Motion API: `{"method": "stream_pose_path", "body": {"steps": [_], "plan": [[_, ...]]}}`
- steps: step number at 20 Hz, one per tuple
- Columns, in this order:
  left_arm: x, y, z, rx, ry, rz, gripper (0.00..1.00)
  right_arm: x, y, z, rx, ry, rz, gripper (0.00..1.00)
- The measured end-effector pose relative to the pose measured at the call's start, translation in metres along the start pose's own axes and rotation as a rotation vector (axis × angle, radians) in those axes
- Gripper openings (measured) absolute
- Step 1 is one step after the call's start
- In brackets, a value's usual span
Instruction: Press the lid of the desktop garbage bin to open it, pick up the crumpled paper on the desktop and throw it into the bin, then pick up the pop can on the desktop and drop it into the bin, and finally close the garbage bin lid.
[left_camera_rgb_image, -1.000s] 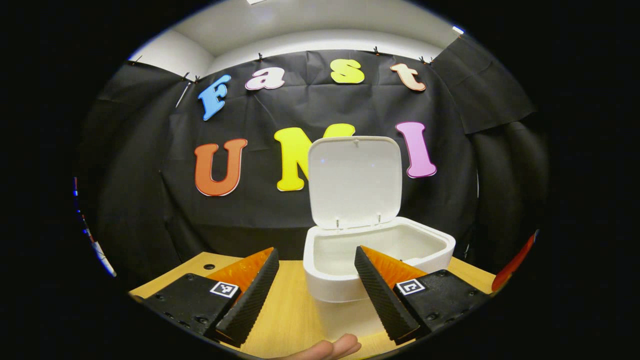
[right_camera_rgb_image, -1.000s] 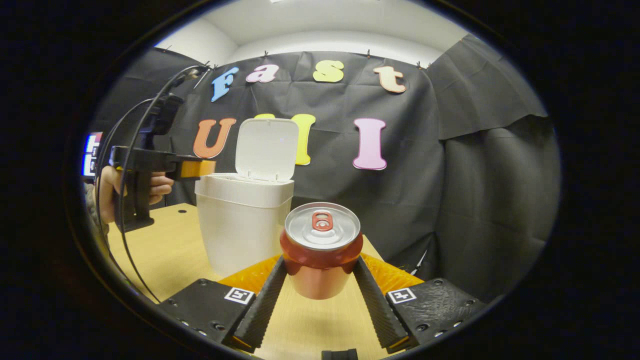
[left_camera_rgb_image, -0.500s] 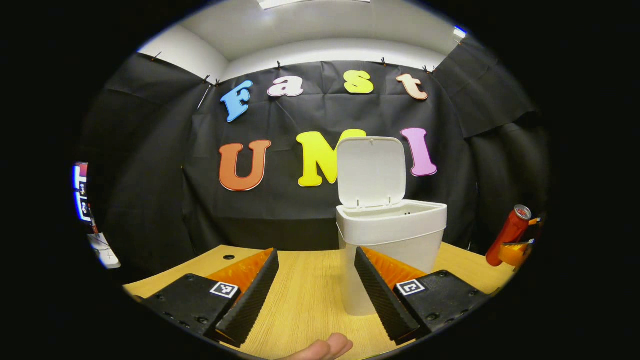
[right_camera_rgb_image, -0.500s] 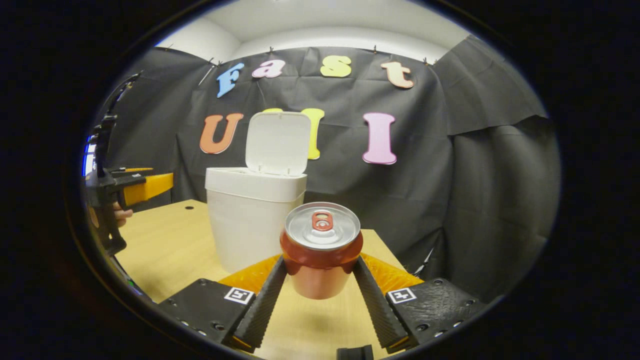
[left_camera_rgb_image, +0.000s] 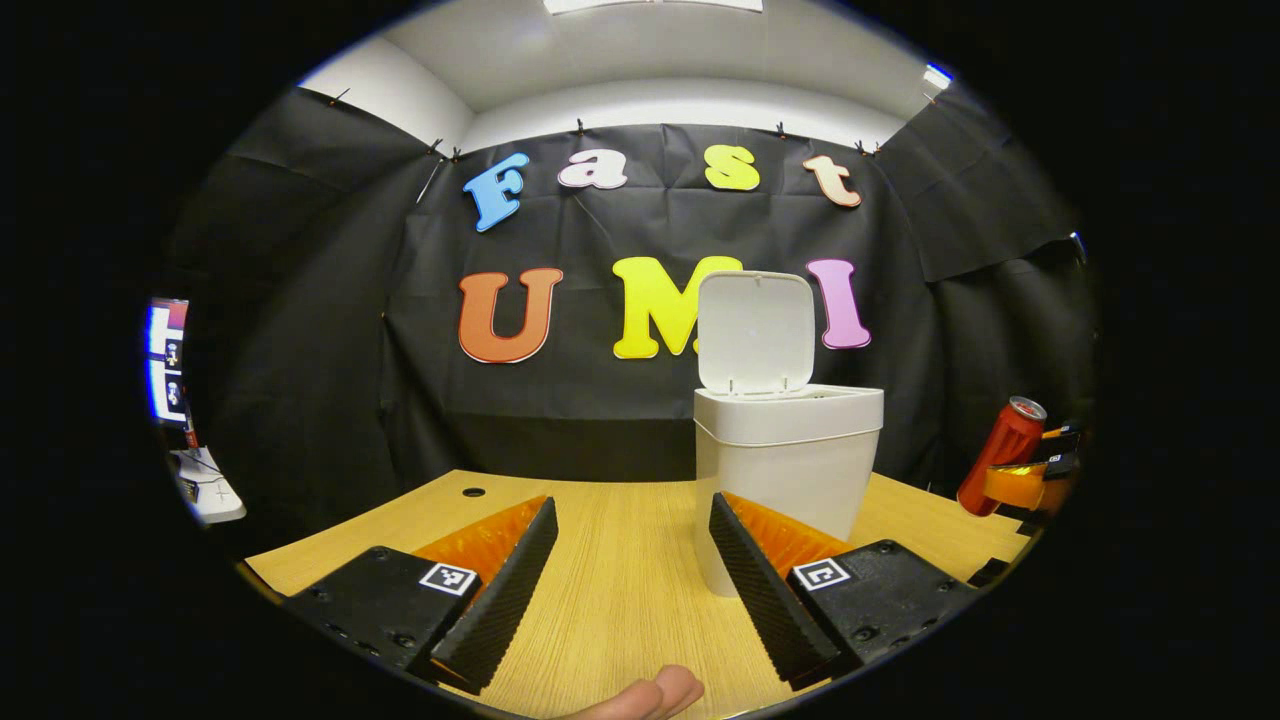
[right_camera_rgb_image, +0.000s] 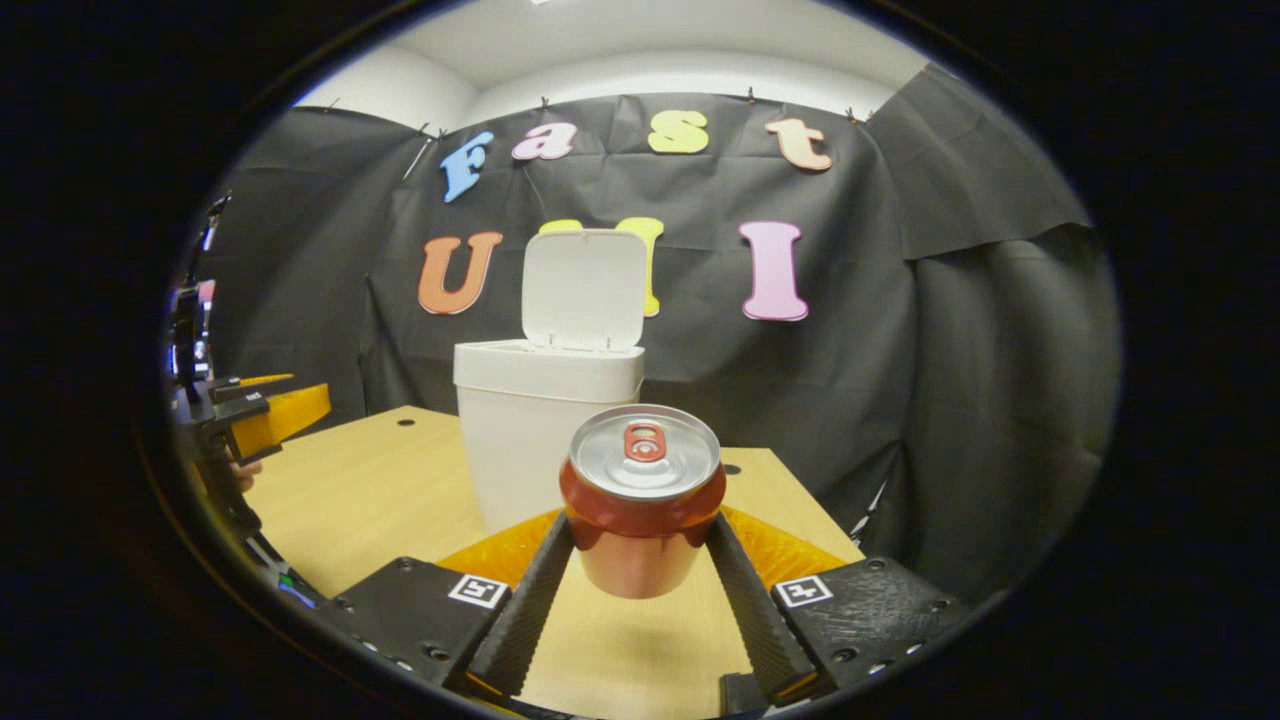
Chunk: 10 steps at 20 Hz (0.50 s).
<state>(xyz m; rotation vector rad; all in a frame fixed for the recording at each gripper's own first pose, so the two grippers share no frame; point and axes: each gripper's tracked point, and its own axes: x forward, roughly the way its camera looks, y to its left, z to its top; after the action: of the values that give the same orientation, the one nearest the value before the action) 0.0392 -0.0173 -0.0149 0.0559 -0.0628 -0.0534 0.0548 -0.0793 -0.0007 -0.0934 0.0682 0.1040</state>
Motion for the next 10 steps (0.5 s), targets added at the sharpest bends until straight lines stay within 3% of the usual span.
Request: {"method": "stream_pose_path", "body": {"steps": [10], "plan": [[-0.009, 0.012, 0.003, -0.024, 0.016, -0.037, 0.99, 0.013, 0.036, 0.133, -0.033, -0.087, 0.063, 0.81]]}}
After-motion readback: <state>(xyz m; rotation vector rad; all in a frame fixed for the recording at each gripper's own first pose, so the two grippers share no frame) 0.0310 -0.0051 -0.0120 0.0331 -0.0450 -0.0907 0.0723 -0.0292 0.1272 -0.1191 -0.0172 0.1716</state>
